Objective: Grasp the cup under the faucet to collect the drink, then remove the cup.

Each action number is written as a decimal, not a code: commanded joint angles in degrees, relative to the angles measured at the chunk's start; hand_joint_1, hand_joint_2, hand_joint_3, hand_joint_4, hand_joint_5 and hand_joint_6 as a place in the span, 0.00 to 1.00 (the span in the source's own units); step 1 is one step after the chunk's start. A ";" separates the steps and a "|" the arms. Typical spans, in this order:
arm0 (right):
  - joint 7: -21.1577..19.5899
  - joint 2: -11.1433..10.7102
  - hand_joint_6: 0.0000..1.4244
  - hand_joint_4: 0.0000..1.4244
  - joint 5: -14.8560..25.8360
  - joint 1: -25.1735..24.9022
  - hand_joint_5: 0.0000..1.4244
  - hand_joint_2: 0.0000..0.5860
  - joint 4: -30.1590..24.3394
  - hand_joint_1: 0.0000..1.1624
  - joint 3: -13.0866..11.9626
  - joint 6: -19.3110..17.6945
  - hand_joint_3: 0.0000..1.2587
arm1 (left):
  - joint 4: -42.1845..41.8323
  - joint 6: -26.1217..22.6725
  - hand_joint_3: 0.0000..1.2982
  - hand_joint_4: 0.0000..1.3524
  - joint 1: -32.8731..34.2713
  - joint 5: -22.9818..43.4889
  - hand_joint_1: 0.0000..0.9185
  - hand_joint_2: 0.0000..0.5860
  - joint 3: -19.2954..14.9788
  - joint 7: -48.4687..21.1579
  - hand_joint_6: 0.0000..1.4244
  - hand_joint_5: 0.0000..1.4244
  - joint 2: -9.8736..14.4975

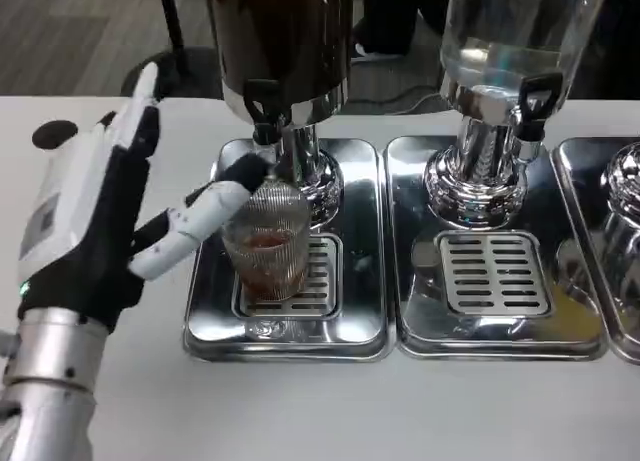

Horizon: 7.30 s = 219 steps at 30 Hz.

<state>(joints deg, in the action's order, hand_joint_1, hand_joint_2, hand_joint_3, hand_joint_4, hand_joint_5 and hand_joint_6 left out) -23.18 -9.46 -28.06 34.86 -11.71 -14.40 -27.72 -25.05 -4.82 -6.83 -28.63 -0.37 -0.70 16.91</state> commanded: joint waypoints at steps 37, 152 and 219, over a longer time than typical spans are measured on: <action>5.22 2.76 0.03 0.07 6.88 -1.47 0.06 0.68 2.40 0.53 2.86 -1.08 0.12 | 12.84 35.81 0.00 0.00 -30.65 -2.13 0.00 0.00 -22.37 5.25 0.00 0.00 11.31; 20.25 7.93 0.20 0.10 18.00 -35.92 0.16 0.26 38.90 0.86 18.78 -6.31 0.11 | 11.93 40.48 0.00 0.00 -38.97 4.81 0.00 0.01 -28.92 3.58 0.00 0.00 7.92; 18.09 13.67 0.20 0.10 15.19 -53.91 0.16 0.25 56.03 0.89 24.44 -4.14 0.09 | 11.99 43.67 0.00 0.00 -43.44 5.36 0.00 0.01 -30.71 4.09 0.00 0.00 3.75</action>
<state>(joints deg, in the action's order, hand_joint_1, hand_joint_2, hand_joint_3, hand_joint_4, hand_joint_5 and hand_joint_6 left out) -4.52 3.81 -12.49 -17.78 43.43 9.83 -32.09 -13.53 38.05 -49.59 -23.77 -30.46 3.45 21.11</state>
